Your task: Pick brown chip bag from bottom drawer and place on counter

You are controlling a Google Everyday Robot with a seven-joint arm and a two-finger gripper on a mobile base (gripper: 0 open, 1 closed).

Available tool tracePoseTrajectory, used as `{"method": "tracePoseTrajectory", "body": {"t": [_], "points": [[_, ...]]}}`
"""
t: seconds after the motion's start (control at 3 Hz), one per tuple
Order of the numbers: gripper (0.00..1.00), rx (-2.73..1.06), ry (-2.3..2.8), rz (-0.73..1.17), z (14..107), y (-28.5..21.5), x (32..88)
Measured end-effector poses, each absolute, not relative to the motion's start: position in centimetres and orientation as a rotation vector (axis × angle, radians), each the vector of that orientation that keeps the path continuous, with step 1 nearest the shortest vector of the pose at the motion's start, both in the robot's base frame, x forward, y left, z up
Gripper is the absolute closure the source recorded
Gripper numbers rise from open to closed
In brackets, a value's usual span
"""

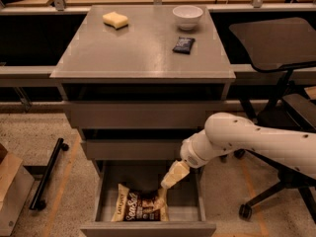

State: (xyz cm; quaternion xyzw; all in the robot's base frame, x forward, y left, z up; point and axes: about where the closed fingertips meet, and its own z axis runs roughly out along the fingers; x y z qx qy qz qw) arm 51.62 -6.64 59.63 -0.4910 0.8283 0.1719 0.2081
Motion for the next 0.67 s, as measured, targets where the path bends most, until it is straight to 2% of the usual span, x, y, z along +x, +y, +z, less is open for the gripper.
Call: {"method": "tracePoseTrajectory", "body": {"t": [0.67], "points": [[0.0,-1.393,2.311,0.489,58.59,-6.53,51.75]]}}
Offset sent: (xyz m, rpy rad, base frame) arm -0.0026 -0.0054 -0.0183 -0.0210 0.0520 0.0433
